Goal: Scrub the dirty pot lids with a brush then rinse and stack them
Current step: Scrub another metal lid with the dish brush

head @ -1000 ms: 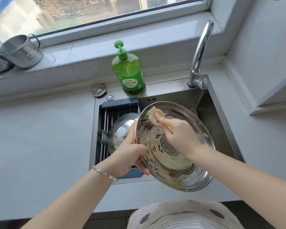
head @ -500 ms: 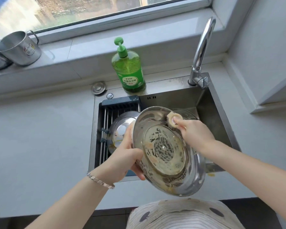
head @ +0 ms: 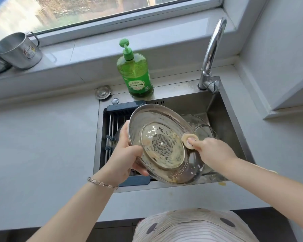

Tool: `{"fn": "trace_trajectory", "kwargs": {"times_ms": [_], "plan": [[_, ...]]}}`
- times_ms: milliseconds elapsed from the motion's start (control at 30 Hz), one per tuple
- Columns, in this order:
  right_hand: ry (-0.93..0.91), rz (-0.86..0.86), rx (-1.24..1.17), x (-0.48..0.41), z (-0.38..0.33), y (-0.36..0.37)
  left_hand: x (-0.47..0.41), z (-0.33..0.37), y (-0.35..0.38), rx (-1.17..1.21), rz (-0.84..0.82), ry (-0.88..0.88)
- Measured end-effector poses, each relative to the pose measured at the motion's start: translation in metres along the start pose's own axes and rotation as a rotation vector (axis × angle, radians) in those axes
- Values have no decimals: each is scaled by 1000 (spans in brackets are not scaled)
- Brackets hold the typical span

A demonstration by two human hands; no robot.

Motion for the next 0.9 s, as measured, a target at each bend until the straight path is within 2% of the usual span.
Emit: {"fn": "trace_trajectory", "kwargs": {"times_ms": [133, 267, 333, 433, 533, 600, 700, 767, 867, 900], "plan": [[-88, -193, -216, 33, -25, 12, -1, -5, -2, -32, 26, -21], [-158, -319, -838, 50, -61, 8, -1, -9, -1, -55, 22, -23], [-191, -309, -950, 48, -63, 6, 0, -10, -3, -31, 16, -26], [-131, -315, -801, 41, -37, 11, 1, -10, -8, -37, 29, -10], [31, -206, -704, 32, -7, 17, 0, -11, -13, -22, 54, -16], [-37, -234, -693, 39, -24, 20, 0, -13, -12, -39, 44, -35], [-171, -298, -803, 60, -55, 25, 1, -15, -11, -47, 37, -50], [-129, -264, -722, 52, -39, 28, 2, -16, -12, -51, 25, -56], [27, -181, -593, 36, -7, 34, 1, -17, -13, -51, 33, -60], [21, -170, -583, 35, -9, 34, -2, -19, -13, -36, 44, -74]]}}
Point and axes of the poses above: each hand's wrist, its own x-axis away from the middle knuckle, its own y-axis out of the palm, z = x × y, the point moved 6 cm from there along -x, towards the middle knuckle, and after that the axes turned 1 degree about x, right-handed, at the moved point
